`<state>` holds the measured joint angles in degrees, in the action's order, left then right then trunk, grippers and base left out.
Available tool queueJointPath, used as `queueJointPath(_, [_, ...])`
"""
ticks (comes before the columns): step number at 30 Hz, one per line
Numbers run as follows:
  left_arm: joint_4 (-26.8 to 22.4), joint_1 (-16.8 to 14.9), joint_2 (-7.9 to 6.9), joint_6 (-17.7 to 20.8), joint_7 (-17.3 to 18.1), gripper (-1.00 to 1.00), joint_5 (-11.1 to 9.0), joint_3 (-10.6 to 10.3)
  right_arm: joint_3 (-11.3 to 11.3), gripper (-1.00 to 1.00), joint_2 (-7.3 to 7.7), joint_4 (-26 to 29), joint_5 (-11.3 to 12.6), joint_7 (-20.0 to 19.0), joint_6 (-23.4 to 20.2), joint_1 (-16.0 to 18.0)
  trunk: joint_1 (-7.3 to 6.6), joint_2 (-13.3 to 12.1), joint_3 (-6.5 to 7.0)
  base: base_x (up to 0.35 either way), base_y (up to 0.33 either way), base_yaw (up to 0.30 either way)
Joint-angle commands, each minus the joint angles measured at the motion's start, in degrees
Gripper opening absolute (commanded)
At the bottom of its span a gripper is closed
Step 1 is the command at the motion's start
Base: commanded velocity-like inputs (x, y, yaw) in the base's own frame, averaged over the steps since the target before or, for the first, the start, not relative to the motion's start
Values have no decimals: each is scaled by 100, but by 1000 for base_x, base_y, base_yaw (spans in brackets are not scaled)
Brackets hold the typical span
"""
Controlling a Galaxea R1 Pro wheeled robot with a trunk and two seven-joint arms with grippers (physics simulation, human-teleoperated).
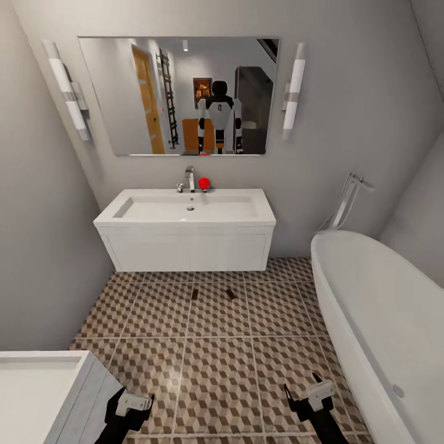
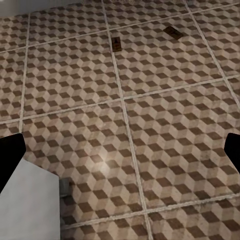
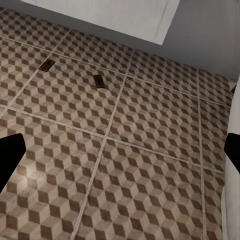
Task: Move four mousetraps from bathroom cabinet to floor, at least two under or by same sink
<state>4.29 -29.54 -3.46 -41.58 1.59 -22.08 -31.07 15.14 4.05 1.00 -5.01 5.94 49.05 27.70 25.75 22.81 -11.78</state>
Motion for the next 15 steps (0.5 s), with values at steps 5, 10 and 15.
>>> queueJointPath(5, [19,-9,3,-30,17,100,-51,-48,21,100,-1,-3,-53,61,8,2,3,11,-6,0,0,0])
queueJointPath(10, [19,-11,3,-33,17,100,-51,-48,24,100,-1,-3,-53,62,8,5,3,11,-5,0,0,0])
queueJointPath(15, [19,-9,3,-34,17,100,-51,-48,24,100,-1,-3,-53,58,8,1,3,11,13,0,0,0])
